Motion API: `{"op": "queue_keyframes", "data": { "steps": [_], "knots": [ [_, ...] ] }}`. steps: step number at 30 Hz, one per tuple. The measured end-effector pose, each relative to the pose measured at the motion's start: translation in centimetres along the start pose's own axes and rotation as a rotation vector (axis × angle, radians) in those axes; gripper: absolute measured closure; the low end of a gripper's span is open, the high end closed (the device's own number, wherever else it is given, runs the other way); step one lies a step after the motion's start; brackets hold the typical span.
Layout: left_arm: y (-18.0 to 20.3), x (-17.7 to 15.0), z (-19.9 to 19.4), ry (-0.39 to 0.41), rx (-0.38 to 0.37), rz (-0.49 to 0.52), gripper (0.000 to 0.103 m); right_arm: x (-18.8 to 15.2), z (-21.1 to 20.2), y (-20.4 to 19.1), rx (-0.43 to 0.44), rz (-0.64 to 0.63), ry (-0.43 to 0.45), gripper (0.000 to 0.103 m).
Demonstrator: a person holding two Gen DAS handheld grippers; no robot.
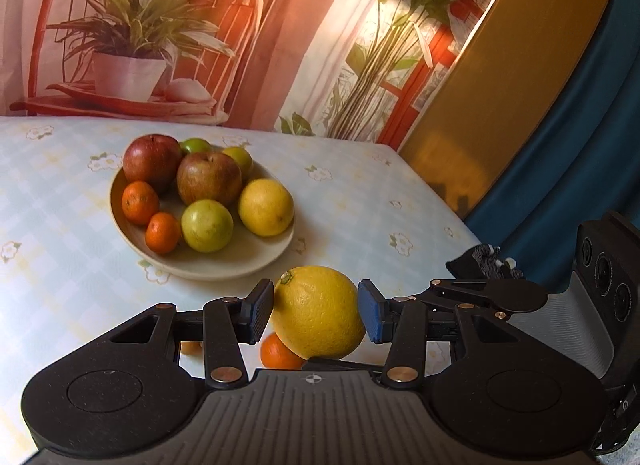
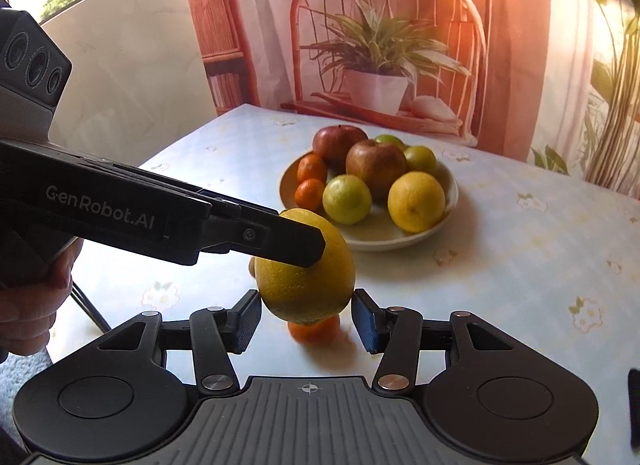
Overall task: Organize fruits
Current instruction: 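Lift the large yellow lemon with the left gripper and carry it onto the plate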
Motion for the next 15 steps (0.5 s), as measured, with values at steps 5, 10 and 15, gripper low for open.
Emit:
{"op": "queue_keyframes", "data": {
  "steps": [5, 10, 15],
  "knots": [
    [-2.2, 2.9, -0.3, 0.034, 0.018, -0.041, 0.055, 4.1, 1.6, 0.3, 0.014, -0.039, 0.026, 0.057],
    [-4.7, 5.5, 0.0, 0.041, 0.045, -0.051, 0.055, 7.6, 4.1, 1.0, 0.042, -0.025, 0.03, 0.057],
    [-6.7, 7.4, 1.2, 0.029, 0.066, -0.058, 0.055, 10.1, 6.8, 1.8, 0.048, -0.018, 0.01, 0.057]
  ]
}}
Point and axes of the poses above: each gripper's, at about its wrist camera, not at the fingertips, and z roughly the way its jaws point, y to its right, x to its top, the point moved 6 cm from there along z, roughly the way its jaws point, and after that the axes turned 5 degrees about -y, right-handed, at the moved point
